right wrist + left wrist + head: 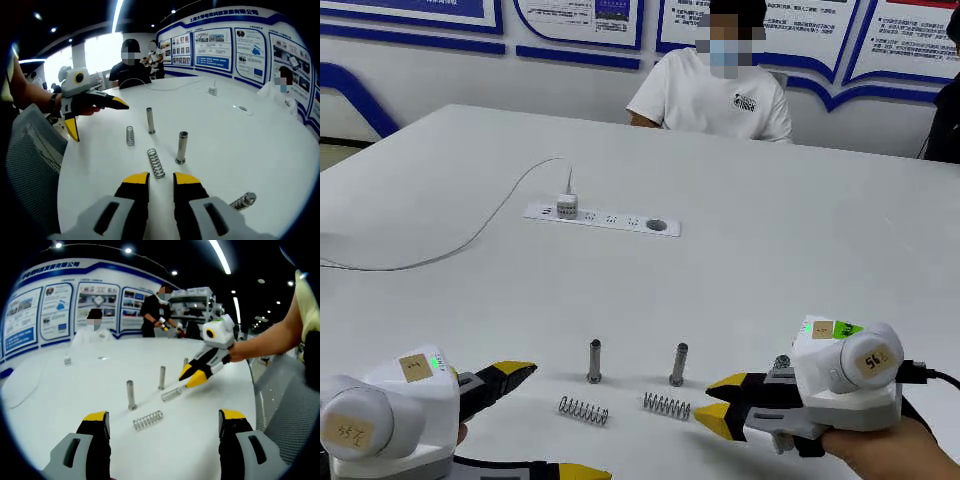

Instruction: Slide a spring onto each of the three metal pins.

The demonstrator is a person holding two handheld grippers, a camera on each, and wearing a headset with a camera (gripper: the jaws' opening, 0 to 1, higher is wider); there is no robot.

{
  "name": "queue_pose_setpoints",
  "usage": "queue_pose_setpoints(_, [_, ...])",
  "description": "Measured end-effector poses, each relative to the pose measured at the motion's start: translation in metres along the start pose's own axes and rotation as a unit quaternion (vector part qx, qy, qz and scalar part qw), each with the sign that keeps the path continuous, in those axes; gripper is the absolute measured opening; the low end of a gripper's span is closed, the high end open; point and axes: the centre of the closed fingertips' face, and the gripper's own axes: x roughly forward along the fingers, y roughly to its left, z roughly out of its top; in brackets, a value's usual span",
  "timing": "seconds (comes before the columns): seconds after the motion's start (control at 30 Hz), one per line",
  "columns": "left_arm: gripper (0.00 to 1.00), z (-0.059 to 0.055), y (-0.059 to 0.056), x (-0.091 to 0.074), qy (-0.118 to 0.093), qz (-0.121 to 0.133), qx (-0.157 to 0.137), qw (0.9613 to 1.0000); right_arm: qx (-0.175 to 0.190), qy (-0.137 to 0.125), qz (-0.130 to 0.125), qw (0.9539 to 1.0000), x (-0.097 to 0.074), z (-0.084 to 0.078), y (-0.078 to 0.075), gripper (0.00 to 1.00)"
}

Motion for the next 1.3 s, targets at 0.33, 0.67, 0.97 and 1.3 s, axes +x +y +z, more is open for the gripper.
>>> queue_pose_setpoints(0.33, [0.91, -0.002, 0.001, 0.000, 0.000, 0.002, -0.003, 1.0000, 0.000, 0.010, 0.010, 0.9999, 0.012, -0.005, 0.002, 0.19])
queue_pose_setpoints(0.67, [0.91, -0.003, 0.001, 0.000, 0.001, 0.004, -0.004, 1.0000, -0.005, 0.011, 0.015, 0.9998, 0.018, -0.006, 0.005, 0.18])
queue_pose_setpoints(0.97, [0.91, -0.005, 0.002, -0.001, 0.004, 0.006, -0.006, 1.0000, -0.011, 0.011, 0.018, 0.9997, 0.020, -0.007, 0.005, 0.17])
queue_pose_setpoints(1.3, [0.90, -0.005, 0.003, -0.001, 0.004, 0.007, -0.007, 0.9999, -0.018, 0.012, 0.019, 0.9996, 0.023, -0.009, 0.006, 0.14])
